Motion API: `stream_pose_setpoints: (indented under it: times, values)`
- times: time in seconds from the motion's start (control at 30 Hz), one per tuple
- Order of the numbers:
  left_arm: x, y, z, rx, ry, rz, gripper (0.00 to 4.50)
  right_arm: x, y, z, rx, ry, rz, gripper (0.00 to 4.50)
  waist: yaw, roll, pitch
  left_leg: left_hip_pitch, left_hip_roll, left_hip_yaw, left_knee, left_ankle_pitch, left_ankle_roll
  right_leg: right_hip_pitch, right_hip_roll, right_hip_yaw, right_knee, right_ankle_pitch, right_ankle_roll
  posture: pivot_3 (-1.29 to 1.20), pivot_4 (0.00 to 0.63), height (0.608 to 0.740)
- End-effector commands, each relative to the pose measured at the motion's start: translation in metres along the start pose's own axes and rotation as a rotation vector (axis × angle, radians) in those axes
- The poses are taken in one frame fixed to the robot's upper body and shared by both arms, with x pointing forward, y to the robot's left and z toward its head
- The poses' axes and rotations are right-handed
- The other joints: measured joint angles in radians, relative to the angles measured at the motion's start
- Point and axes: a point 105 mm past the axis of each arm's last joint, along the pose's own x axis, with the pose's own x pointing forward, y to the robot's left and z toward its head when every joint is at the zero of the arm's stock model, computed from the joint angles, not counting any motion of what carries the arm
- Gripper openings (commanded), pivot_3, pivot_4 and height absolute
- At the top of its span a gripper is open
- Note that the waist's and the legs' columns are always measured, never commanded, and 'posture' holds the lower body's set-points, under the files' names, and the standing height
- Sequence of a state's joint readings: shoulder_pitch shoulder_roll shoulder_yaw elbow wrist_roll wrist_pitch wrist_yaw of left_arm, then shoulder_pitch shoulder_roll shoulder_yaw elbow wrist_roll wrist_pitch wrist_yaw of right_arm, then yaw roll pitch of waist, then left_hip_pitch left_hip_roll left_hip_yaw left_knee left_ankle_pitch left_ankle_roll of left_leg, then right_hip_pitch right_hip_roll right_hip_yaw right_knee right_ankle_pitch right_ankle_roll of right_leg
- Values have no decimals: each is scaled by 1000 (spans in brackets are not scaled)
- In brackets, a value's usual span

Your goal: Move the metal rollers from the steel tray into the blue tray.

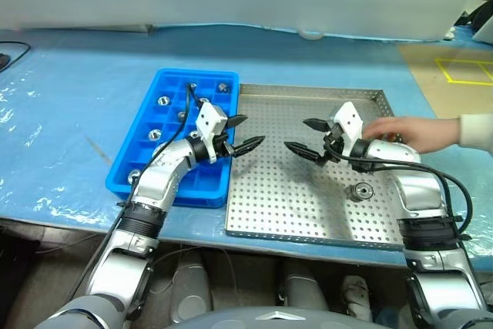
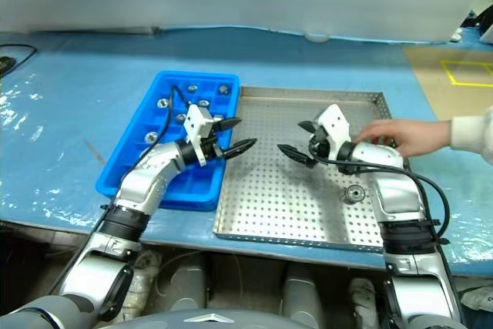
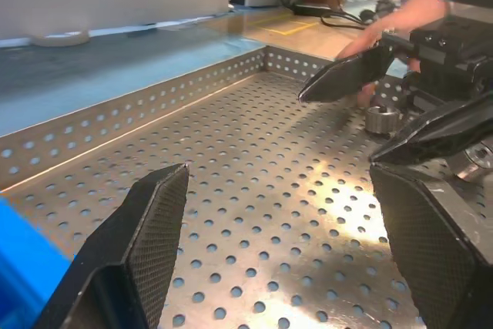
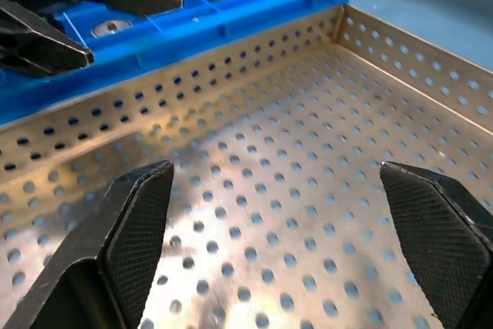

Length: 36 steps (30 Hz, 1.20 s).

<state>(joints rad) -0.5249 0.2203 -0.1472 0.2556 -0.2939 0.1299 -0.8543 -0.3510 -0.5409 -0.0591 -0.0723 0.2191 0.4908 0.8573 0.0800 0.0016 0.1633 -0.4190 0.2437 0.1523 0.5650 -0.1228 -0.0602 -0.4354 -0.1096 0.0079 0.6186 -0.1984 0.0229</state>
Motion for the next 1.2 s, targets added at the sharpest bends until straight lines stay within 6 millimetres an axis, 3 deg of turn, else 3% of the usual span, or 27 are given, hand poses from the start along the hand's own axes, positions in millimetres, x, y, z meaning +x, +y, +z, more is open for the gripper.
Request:
stream_pose_setpoints:
  times: [0.03, 0.4, 1.2]
  values:
    - [12, -8, 8, 32, -30, -64, 3988, -30, -24, 2, -12, 10, -176, 4487, -3, 0, 0, 1, -1, 1, -1, 0, 0, 0, -1, 0, -1, 0, 0, -221, 150, 740]
    - [25, -17, 0, 36, -13, -140, 3988, -65, -25, -19, 42, 92, -279, 4487, -47, 0, 0, 2, -2, 9, -3, -4, 7, 0, 0, 8, -11, 1, 1, -294, 150, 740]
    - [21, -15, 0, 38, -7, -133, 3988, -52, -19, -14, 56, 75, -219, 4487, -64, 0, 0, 5, -2, 20, -3, -7, 10, -3, 0, 19, -12, 2, 4, -257, 150, 740]
